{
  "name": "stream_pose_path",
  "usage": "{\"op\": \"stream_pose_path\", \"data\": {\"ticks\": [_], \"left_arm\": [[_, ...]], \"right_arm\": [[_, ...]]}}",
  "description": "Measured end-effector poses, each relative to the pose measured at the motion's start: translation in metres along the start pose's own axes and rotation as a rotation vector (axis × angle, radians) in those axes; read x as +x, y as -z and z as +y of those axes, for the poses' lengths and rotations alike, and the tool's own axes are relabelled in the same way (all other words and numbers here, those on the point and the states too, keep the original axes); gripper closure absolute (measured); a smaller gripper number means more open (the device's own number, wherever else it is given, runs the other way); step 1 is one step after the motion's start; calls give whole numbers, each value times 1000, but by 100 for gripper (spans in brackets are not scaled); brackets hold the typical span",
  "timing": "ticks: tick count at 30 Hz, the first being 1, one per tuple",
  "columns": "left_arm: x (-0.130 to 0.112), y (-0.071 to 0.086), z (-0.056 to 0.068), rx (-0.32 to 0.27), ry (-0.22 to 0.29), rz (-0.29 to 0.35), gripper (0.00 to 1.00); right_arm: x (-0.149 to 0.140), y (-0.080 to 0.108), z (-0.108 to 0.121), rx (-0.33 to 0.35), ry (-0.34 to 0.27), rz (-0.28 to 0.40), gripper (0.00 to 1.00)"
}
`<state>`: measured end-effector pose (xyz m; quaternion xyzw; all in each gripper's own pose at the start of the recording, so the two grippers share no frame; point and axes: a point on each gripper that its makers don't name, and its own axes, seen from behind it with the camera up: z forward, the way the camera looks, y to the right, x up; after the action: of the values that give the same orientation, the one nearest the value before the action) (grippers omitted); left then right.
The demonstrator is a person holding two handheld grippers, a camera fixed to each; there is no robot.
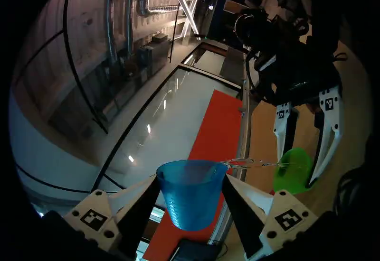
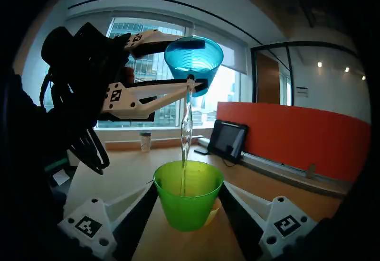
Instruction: Pour water
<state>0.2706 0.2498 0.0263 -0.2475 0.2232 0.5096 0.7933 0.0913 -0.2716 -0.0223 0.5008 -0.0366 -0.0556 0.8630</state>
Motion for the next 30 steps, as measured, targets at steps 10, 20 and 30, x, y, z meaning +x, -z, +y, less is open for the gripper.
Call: {"op": "stream_pose_path", "data": {"ticks": [10,20,30], "left_arm": [[4,1,-4,6,-61,10,14],[7,0,-7,5,-125,14,14],[12,0,-15,9,-184,21,14]], "right_arm": [[3,0,0,0,4,4,10],[4,-1,1,-1,6,9,11],[5,0,3,-5,12,12,11]]}}
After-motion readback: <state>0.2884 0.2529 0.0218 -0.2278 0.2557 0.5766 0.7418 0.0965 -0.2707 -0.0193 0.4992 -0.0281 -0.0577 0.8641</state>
